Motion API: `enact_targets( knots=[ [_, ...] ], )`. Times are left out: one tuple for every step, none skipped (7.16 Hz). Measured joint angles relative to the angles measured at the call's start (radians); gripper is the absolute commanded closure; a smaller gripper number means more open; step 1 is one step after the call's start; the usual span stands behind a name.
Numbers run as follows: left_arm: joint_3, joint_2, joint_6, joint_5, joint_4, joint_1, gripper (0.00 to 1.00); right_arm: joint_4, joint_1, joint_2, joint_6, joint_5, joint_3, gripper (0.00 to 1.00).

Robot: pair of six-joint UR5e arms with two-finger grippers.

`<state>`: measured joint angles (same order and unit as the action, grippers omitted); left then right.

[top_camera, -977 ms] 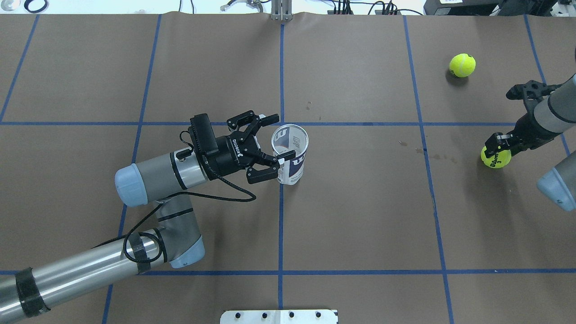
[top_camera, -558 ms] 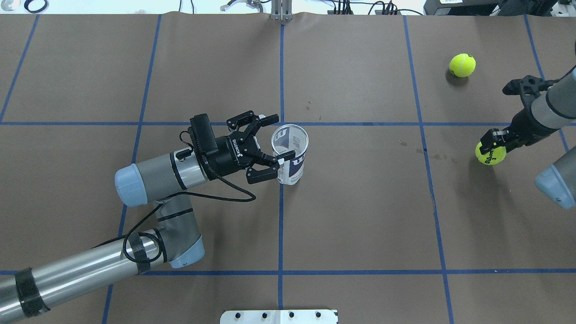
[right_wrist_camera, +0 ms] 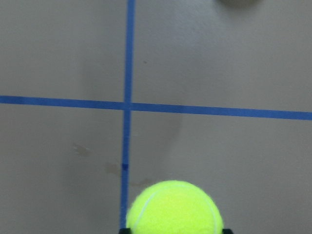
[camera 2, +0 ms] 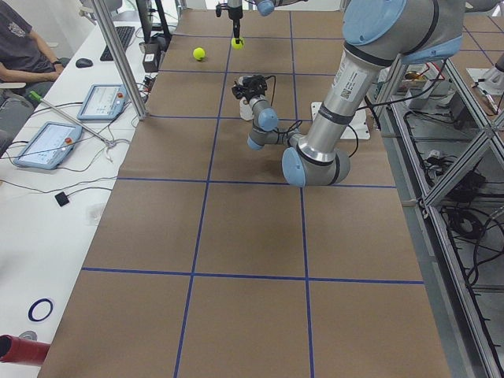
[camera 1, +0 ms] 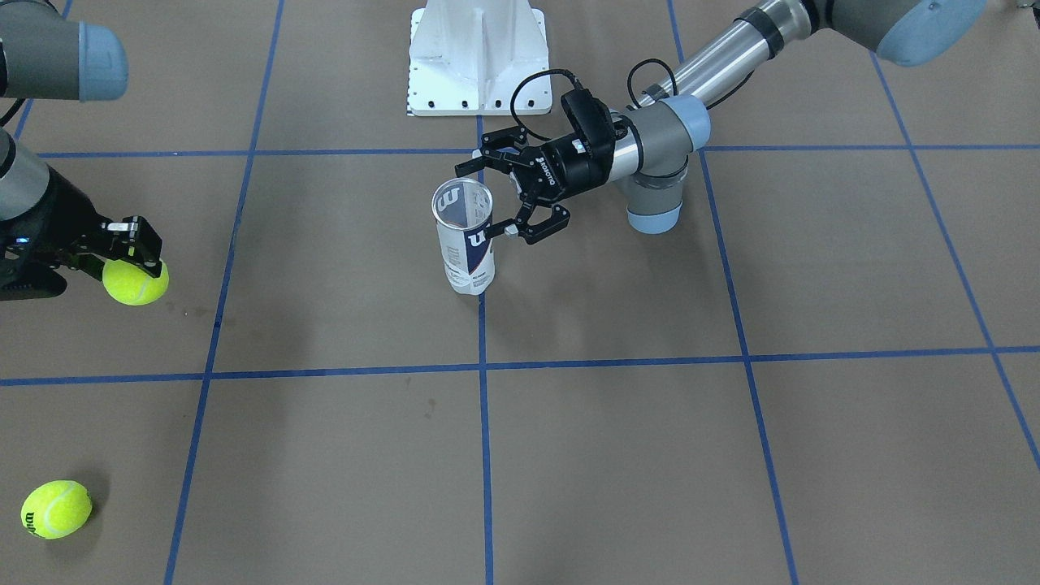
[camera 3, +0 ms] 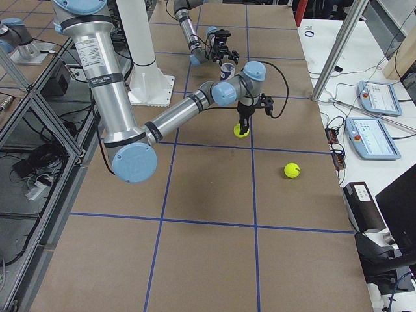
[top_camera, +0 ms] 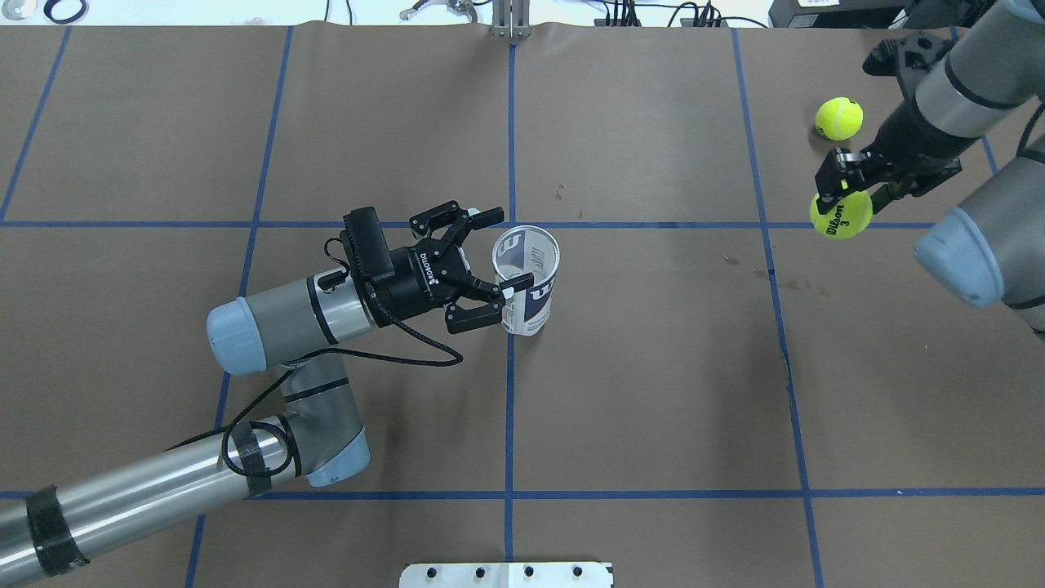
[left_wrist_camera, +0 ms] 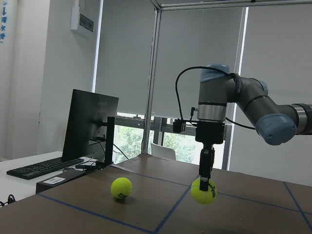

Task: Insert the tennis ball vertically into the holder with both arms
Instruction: 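Carry the tennis ball with the right gripper over the can's open top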

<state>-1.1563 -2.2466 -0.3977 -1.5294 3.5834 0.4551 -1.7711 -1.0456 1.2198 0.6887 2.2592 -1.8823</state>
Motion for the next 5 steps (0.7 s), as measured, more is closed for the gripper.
enact_targets(
  knots=[
    [0.001,0.000,0.001,0.000,0.000,0.000,0.00,-0.047,0.010,-0.071,0.078,0.006,-0.010,1.00],
    [0.001,-0.001,0.001,0.001,0.000,-0.001,0.00,-0.062,0.028,-0.134,0.176,0.019,-0.015,1.00],
    [0.001,-0.001,0.002,0.001,0.000,-0.001,0.00,-0.066,0.056,-0.193,0.283,0.031,-0.020,1.00],
    [0.001,-0.001,0.002,0.001,0.000,0.000,0.00,-0.066,0.092,-0.256,0.394,0.033,-0.020,1.00],
    [0.001,-0.001,0.002,0.002,0.000,0.000,0.00,-0.064,0.125,-0.315,0.489,0.031,-0.017,1.00]
  ],
)
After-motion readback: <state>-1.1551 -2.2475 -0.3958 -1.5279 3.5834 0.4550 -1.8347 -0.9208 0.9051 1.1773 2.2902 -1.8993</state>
